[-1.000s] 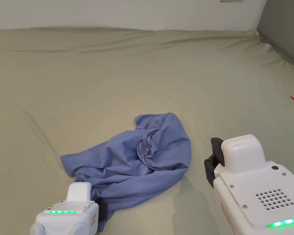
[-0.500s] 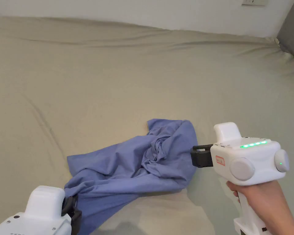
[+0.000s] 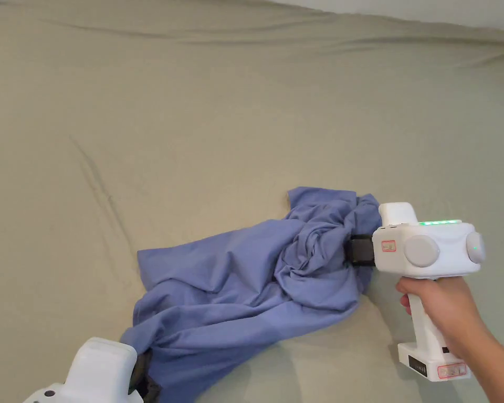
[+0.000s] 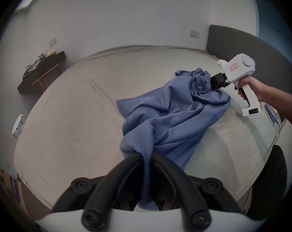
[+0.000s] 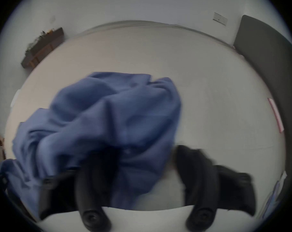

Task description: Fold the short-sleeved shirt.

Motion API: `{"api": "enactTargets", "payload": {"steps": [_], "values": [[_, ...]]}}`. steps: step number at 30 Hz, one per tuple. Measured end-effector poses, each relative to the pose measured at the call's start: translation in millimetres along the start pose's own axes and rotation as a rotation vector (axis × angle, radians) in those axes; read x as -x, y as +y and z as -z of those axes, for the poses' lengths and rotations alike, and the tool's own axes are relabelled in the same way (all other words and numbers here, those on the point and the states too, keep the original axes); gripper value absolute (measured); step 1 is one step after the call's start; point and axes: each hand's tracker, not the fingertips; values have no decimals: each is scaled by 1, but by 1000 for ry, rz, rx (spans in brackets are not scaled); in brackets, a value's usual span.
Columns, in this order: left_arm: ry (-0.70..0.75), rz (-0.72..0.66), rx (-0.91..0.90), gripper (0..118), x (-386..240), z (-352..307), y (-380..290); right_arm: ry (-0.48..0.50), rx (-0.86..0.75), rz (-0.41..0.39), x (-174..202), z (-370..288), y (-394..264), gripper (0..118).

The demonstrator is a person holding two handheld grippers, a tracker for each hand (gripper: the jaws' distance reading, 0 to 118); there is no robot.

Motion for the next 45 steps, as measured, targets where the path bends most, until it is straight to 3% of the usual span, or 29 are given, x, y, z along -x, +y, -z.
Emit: {"api": "enactTargets", "payload": {"steps": [2,3,4,9,15,27,34,45], "values": [[4,1,-7,2,0,-1,1,103,-15,-28,8,-9,-1,21],[5,1,-12,2,0,-1,2,-5,-25,-84,17,-12,-3,12],[5,2,-17,2,0,-3,4,-73,-16,-141,19,-14,-4,12],[13,-69,-102,2,11,-27,17,-46,-103,22,5,-63,0,12],[62,-111,-274,2,30,-72,45,-31,-281,5,13,-172,-9,12],[90,-158,-619,2,59,-171,131,-6,-653,60,30,-351,-9,12],[92,-144,-781,2,58,-224,177,-74,-875,-14,50,-437,-1,12],[92,-91,-924,2,61,-280,235,-217,-1067,-101,76,-513,23,12]]}}
